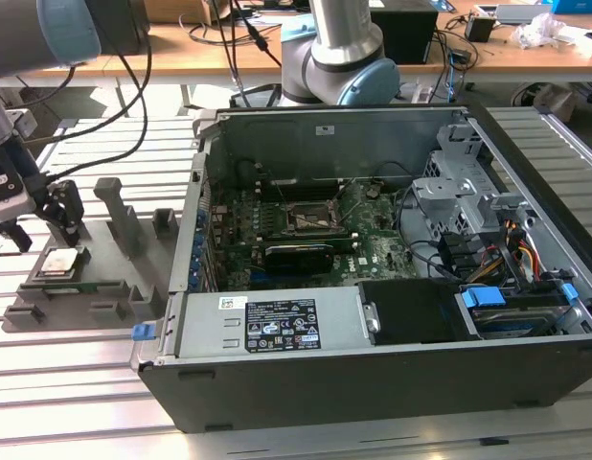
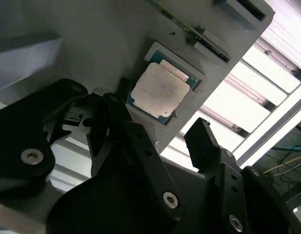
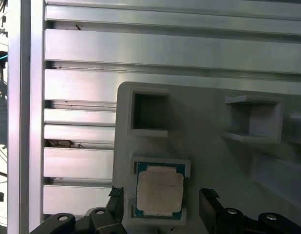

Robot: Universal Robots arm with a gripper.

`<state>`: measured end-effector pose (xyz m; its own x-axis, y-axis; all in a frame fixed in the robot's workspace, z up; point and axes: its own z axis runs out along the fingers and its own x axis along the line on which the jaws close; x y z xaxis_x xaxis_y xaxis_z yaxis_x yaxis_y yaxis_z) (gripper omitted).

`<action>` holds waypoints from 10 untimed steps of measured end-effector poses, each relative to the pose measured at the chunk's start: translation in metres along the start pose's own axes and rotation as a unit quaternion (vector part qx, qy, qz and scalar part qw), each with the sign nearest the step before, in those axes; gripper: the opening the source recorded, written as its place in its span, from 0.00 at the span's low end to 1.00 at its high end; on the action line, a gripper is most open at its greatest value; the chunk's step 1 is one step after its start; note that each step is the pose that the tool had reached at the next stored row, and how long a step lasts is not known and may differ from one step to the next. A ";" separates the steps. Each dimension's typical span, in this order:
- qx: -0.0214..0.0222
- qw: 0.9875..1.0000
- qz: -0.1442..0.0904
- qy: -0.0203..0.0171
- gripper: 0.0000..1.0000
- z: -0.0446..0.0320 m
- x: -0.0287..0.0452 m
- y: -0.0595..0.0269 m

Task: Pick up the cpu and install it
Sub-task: 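Pick up the cpu and move it towards the insertion slot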

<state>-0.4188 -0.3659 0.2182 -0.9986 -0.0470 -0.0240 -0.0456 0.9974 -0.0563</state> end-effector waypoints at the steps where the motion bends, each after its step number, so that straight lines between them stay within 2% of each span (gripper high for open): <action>1: 0.000 1.000 0.000 0.000 0.72 0.0016 0.0000 0.0000; 10: 0.000 1.000 -0.001 0.000 0.72 0.0167 0.0006 -0.0025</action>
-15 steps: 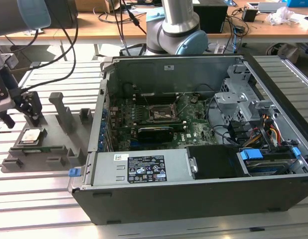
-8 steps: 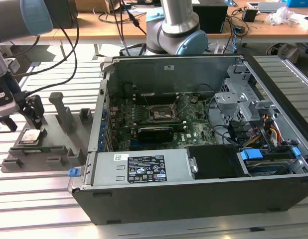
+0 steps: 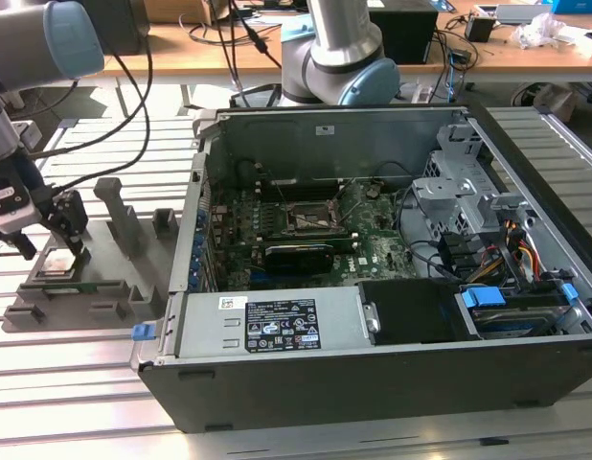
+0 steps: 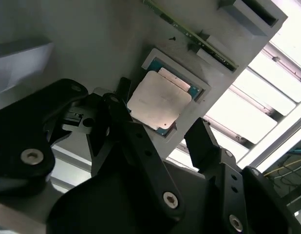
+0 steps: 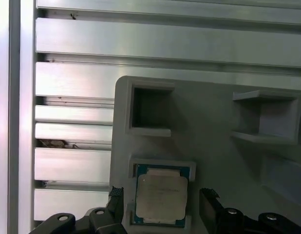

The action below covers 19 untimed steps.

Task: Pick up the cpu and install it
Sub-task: 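Pick up the cpu and move it towards the insertion slot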

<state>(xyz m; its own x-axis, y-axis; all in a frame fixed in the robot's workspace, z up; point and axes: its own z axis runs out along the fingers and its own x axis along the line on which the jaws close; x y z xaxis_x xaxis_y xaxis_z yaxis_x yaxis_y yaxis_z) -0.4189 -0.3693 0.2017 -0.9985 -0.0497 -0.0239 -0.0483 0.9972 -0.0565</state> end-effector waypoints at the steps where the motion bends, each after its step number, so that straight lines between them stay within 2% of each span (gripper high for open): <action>1: 0.000 1.000 0.000 0.000 0.72 0.0017 0.0000 -0.0006; 7: 0.000 1.000 -0.001 0.000 0.72 0.0078 -0.0003 -0.0039; 12: 0.000 1.000 0.000 0.000 0.72 0.0107 -0.0050 -0.0041; 15: 0.001 1.000 0.010 0.001 0.72 0.0119 -0.0051 -0.0040; 19: 0.001 1.000 0.011 0.001 0.72 0.0148 -0.0050 -0.0039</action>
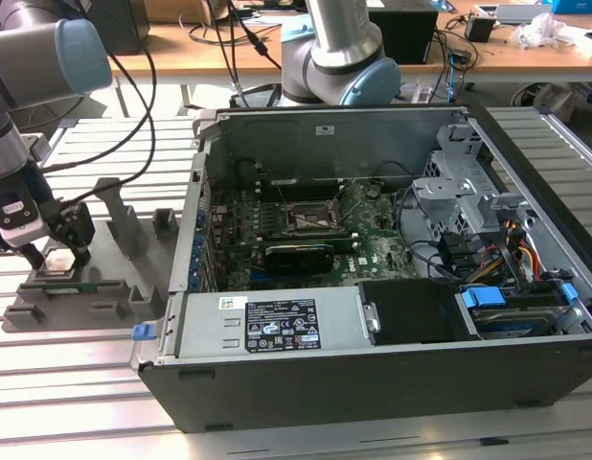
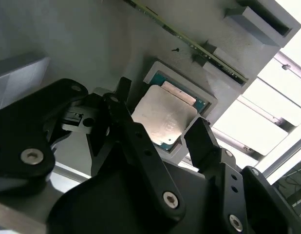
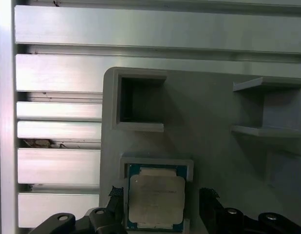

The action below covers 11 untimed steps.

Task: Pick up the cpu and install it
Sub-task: 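Pick up the cpu and move it towards the insertion slot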

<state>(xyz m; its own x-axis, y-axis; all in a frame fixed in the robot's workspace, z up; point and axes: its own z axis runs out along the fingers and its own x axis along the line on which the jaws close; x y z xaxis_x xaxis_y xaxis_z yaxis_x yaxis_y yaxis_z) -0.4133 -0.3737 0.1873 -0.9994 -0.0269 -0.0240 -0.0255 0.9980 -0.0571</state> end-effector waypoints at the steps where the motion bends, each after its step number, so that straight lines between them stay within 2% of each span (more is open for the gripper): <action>1: 0.000 1.000 0.000 0.000 0.72 0.0000 0.0000 0.0000; 9: 0.000 1.000 0.000 0.000 0.72 0.0001 0.0000 0.0000; 10: 0.000 1.000 0.000 0.000 0.71 0.0001 0.0000 0.0000; 11: 0.000 1.000 0.000 0.000 0.64 0.0002 0.0000 0.0000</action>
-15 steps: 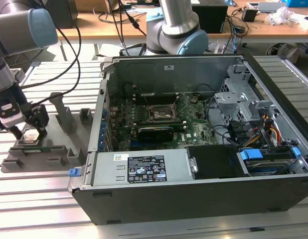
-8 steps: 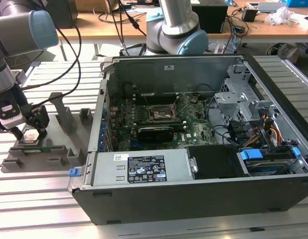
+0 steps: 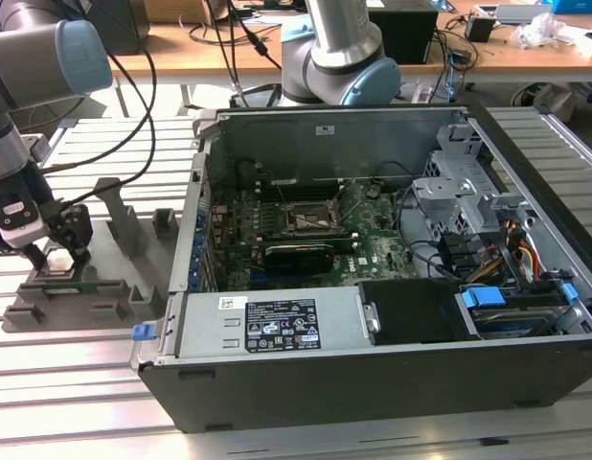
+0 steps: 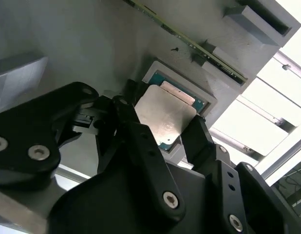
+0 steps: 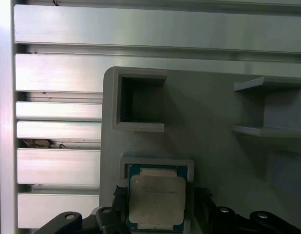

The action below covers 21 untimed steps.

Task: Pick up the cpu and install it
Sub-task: 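Pick up the cpu and move it towards the insertion slot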

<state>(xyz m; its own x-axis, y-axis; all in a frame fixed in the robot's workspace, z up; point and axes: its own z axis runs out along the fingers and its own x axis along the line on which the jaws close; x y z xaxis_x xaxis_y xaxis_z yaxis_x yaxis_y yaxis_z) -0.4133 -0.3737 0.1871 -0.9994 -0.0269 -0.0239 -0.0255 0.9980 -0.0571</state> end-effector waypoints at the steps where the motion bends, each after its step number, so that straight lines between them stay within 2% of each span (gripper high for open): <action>1: 0.000 1.000 0.000 0.000 0.58 0.0000 0.0000 0.0000; 3: 0.000 1.000 0.000 0.000 0.55 0.0000 0.0000 0.0000; 14: 0.000 1.000 0.000 0.000 0.55 0.0001 -0.0001 0.0000; 17: 0.000 1.000 0.000 0.000 0.55 -0.0062 -0.0002 -0.0002; 21: 0.000 1.000 0.000 0.000 0.55 -0.0181 -0.0005 -0.0009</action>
<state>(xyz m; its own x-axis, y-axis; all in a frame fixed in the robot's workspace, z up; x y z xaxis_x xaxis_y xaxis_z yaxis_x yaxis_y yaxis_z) -0.4132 -0.3736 0.2053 -0.9994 -0.0269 -0.0239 -0.0255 0.9980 -0.0572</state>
